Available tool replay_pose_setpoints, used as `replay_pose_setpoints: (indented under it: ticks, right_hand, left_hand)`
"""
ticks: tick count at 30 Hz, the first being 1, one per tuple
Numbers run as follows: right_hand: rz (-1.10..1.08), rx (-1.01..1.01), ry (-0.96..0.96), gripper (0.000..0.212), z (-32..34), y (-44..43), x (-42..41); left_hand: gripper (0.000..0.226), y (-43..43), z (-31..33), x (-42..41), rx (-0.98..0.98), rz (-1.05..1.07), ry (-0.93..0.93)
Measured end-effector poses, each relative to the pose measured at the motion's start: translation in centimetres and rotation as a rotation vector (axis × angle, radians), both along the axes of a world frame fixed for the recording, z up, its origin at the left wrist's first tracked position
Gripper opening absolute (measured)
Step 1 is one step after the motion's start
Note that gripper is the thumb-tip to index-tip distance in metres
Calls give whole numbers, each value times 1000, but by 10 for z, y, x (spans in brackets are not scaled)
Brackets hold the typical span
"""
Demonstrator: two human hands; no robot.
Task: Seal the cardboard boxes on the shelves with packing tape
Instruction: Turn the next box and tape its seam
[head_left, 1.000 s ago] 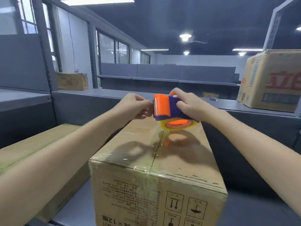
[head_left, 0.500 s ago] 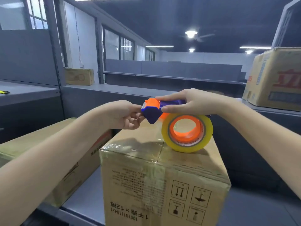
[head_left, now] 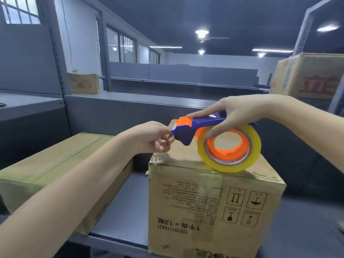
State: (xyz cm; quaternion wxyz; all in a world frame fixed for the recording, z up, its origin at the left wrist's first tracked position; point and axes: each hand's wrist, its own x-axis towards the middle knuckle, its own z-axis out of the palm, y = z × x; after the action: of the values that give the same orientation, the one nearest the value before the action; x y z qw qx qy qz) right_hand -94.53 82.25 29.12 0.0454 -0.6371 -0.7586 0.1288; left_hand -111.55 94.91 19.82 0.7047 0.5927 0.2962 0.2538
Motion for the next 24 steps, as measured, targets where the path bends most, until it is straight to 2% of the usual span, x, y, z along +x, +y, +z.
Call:
replay_pose_setpoints:
  ticks: [6, 9, 12, 16, 20, 24]
  right_hand:
    - [-50, -33, -61, 67, -2, -11, -39]
    - [-84, -52, -95, 70, -1, -16, -46]
    - [-147, -51, -148, 68, 4, -28, -37]
    - [-246, -103, -231, 60, 5, -40, -24]
    - [-254, -172, -285, 54, 4, -41, -20]
    - [-220, -209, -405, 58, 2, -33, -19]
  left_hand:
    - [47, 1, -6, -44, 73, -99, 29]
    - [40, 9, -14, -68, 41, -48, 6]
    - [20, 25, -25, -101, 5, 39, 11]
    - [18, 24, -43, -109, 74, 17, 37]
    - [37, 16, -52, -96, 85, -11, 35]
    - [39, 13, -53, -90, 113, 19, 84]
